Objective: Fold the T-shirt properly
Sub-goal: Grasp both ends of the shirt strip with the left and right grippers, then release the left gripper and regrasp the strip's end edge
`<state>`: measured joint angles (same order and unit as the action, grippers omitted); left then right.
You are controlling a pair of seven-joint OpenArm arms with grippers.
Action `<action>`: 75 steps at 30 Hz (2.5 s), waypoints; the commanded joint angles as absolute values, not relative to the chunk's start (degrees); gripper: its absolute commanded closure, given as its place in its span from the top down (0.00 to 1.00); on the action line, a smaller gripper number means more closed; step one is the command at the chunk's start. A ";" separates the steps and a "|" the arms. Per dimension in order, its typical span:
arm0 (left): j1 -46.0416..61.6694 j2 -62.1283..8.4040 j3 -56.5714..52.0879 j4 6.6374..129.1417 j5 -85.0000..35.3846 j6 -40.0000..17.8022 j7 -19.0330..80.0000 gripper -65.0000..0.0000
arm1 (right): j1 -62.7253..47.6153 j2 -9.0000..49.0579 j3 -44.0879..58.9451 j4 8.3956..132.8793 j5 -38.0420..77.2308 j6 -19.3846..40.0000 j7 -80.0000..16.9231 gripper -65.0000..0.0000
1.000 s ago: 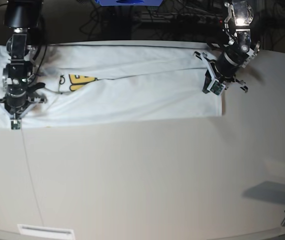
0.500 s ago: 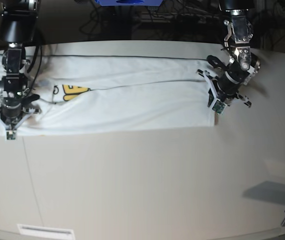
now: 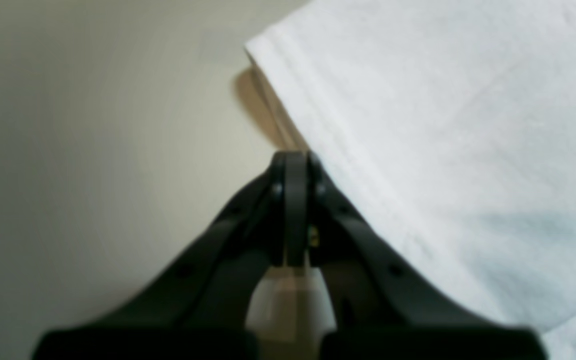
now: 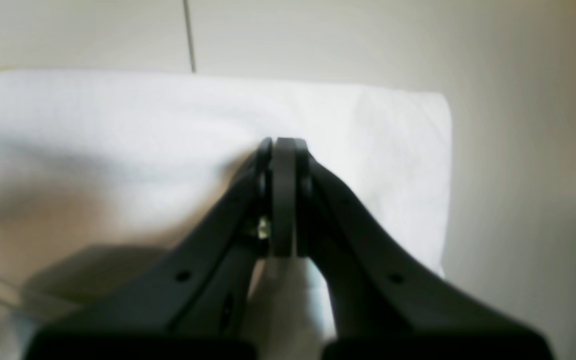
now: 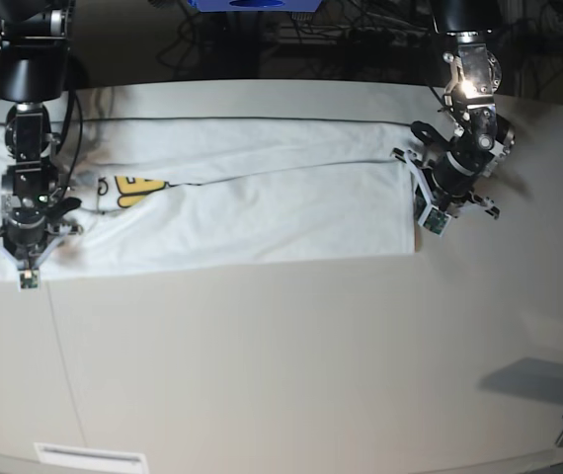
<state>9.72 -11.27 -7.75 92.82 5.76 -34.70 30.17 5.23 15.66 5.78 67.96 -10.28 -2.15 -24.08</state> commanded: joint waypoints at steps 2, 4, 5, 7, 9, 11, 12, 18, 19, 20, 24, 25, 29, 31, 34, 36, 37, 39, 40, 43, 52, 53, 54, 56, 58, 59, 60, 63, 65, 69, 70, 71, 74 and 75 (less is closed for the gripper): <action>9.36 -11.91 -8.40 93.67 5.67 -34.59 29.93 0.00 | 5.76 15.96 5.49 69.41 -8.92 -0.57 -25.71 0.00; 9.27 -12.00 -8.57 93.76 5.67 -34.59 29.93 0.00 | 5.58 15.96 5.49 71.25 -8.92 -0.57 -25.89 0.00; 8.84 -12.09 -8.57 93.85 5.67 -34.59 29.93 0.00 | 5.49 15.96 5.49 71.96 -8.92 -0.57 -25.89 0.00; 8.13 -12.09 -8.57 93.85 5.58 -34.59 29.93 0.00 | 5.49 15.96 5.49 73.01 -9.01 -0.57 -25.98 0.00; 8.04 -12.09 -8.57 94.29 5.49 -34.59 29.93 0.00 | 5.41 16.04 5.58 74.07 -9.01 -0.66 -25.98 0.01; 7.52 -11.91 -8.57 96.31 5.49 -34.59 30.02 0.00 | 5.32 16.04 5.58 75.03 -9.01 -0.66 -25.98 0.01; 7.43 -11.91 -8.66 97.54 5.49 -34.59 30.11 0.00 | 5.32 16.04 5.67 75.56 -9.01 -0.66 -25.98 0.01; 4.88 -11.91 -8.66 103.52 5.49 -34.59 37.85 0.00 | 5.67 16.48 8.40 76.18 -9.01 -0.92 -25.98 0.01; 4.88 -12.00 -8.66 104.75 5.49 -34.59 38.46 0.00 | 5.67 16.75 9.19 76.18 -9.01 -0.92 -25.98 0.01; 5.05 -12.00 -9.10 106.24 5.49 -34.59 38.46 0.00 | 5.58 16.75 10.07 76.18 -9.01 -0.92 -25.98 0.01; 7.69 -9.80 -15.34 111.52 5.05 -34.59 38.55 0.00 | 3.56 16.31 13.85 80.31 -15.43 -0.92 -25.98 0.01; 8.31 -9.10 -16.92 112.48 5.05 -34.59 38.55 0.00 | 2.51 16.22 14.20 81.89 -17.01 -0.84 -25.98 0.01; 11.82 -7.16 -21.23 114.24 4.97 -34.59 38.20 0.00 | -1.98 14.99 14.20 88.75 -19.03 -0.57 -28.18 0.01; 13.23 -6.90 -22.02 114.15 4.97 -34.59 38.20 0.08 | -3.56 14.55 14.11 91.03 -18.86 -0.57 -30.11 0.01; 14.90 -6.90 -22.02 114.15 4.88 -34.59 38.02 0.26 | -4.44 13.67 14.11 91.03 -18.77 -0.57 -30.99 0.01; 15.25 -6.90 -22.11 113.98 4.79 -34.59 38.02 0.37 | -4.53 12.62 14.20 90.95 -18.77 -0.57 -30.99 0.01; 15.52 -6.90 -22.11 114.07 4.79 -34.59 38.02 0.41 | -4.62 12.53 14.11 90.86 -18.77 -0.57 -31.08 0.01; 15.69 -6.81 -22.11 114.15 4.79 -34.59 38.02 0.48 | -4.53 11.65 14.11 89.19 -18.77 -0.57 -31.08 0.01; 15.69 -6.73 -22.11 114.15 4.79 -34.59 38.02 0.51 | -4.44 11.30 14.11 88.13 -18.77 -0.48 -31.08 0.01; 15.78 -5.41 -23.52 114.15 4.79 -34.59 38.02 0.56 | -4.44 10.95 14.11 85.23 -18.77 -0.48 -30.90 0.01; 17.01 -3.21 -26.68 113.89 4.44 -34.95 38.11 0.57 | -4.26 10.95 14.20 81.63 -18.77 -0.48 -30.73 0.00; 17.36 -3.21 -26.77 113.89 2.95 -34.95 38.29 0.57 | -4.35 10.95 14.20 81.63 -18.77 -0.48 -30.73 0.00; 17.63 -3.21 -27.12 113.80 0.75 -34.95 38.46 0.57 | -4.44 10.86 14.20 81.63 -18.77 -0.48 -30.73 0.00; 18.77 -3.82 -27.30 113.54 -5.32 -34.95 38.55 0.57 | -4.53 10.86 14.20 81.63 -18.68 -0.48 -30.73 0.00; 20.00 -4.62 -27.91 113.27 -10.33 -34.95 38.55 0.57 | -4.53 10.86 14.20 81.71 -18.68 -0.48 -30.73 0.00; 20.62 -4.79 -28.88 113.01 -13.23 -34.95 38.55 0.58 | -4.53 10.86 14.20 81.80 -18.68 -0.48 -30.73 0.00; 20.97 -4.88 -29.76 112.92 -15.87 -34.95 38.55 0.58 | -4.53 10.86 14.20 81.80 -18.68 -0.48 -30.81 0.00; 22.64 -4.97 -32.92 112.92 -23.87 -34.95 40.04 0.74 | -4.53 10.86 14.11 81.80 -18.68 -0.48 -30.81 0.00; 22.73 -6.02 -35.21 112.92 -29.23 -35.03 42.33 0.83 | -4.62 10.86 14.11 81.80 -18.68 -0.48 -30.81 0.00; 22.73 -9.10 -37.23 110.29 -39.16 -38.55 44.62 0.85 | -4.62 10.86 14.11 81.80 -18.68 -0.48 -30.81 0.00; 22.73 -10.07 -37.05 108.88 -41.10 -39.69 44.70 0.85 | -4.70 10.86 14.11 81.80 -18.68 -0.48 -30.81 0.00; 22.55 -10.77 -36.88 107.30 -43.12 -40.00 44.70 0.85 | -5.14 10.86 14.11 81.80 -18.68 -0.48 -30.81 0.00; 22.29 -11.82 -36.88 101.67 -48.84 -40.00 45.93 0.86 | -5.41 10.86 14.11 81.98 -18.68 -0.48 -30.81 0.00; 21.67 -12.18 -36.97 99.38 -50.77 -40.00 46.90 0.86 | -5.41 10.86 14.11 81.98 -18.68 -0.48 -30.81 0.00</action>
<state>21.89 -11.18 -36.56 98.80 -49.67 -39.75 47.92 -5.58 10.39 14.00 81.41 -18.44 -0.56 -29.69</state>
